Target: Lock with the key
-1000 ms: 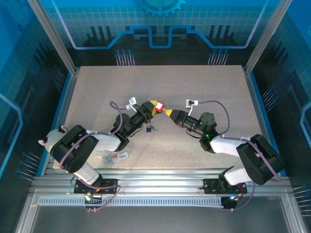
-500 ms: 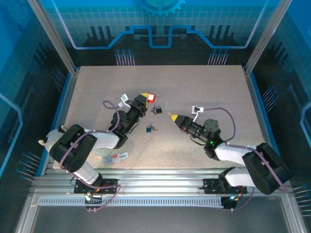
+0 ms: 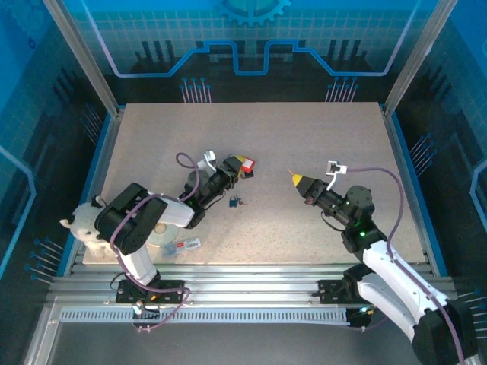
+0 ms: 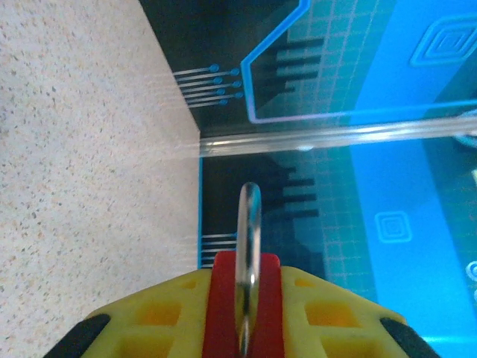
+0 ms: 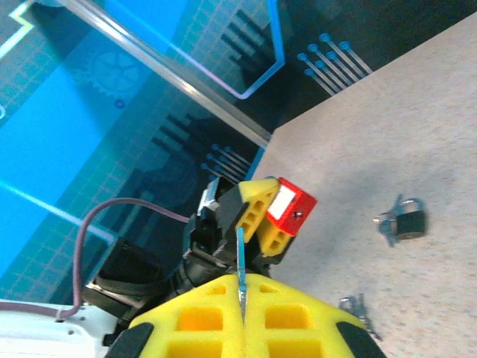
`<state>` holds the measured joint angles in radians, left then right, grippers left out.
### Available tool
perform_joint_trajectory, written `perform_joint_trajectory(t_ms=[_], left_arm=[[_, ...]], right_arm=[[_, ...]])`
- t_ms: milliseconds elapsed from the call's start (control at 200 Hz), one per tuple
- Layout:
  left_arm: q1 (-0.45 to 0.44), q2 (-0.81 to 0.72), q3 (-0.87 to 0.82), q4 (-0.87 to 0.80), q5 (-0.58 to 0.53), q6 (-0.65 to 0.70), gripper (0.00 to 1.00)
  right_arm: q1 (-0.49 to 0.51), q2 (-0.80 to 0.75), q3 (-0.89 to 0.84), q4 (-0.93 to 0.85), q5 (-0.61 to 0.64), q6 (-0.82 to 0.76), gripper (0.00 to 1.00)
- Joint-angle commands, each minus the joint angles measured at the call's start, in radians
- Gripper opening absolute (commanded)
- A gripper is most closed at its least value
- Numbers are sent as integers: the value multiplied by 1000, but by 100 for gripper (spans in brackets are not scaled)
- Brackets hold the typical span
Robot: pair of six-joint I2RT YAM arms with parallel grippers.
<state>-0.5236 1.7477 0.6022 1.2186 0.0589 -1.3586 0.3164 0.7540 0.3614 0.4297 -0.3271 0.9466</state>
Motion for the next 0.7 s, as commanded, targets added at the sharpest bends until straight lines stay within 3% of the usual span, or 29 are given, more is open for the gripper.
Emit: perform_joint_trajectory(t_ms=[0,290,445,695], left_arm=[[-23,-6,85,-114,107,112,0],[-88,21,290,-588,205,329,0],[-147,62,469,-931,193,495,0],[-184,258,709,-1165,246,557,0]], right_arm=[[-79,-55,30,-208,-72,-70,0],[-273,-151,27,-359,-213,-101,0],[-308,-198,28,-419,-216,-136,0],[-332,-217,18,-431,-233,-137,0]])
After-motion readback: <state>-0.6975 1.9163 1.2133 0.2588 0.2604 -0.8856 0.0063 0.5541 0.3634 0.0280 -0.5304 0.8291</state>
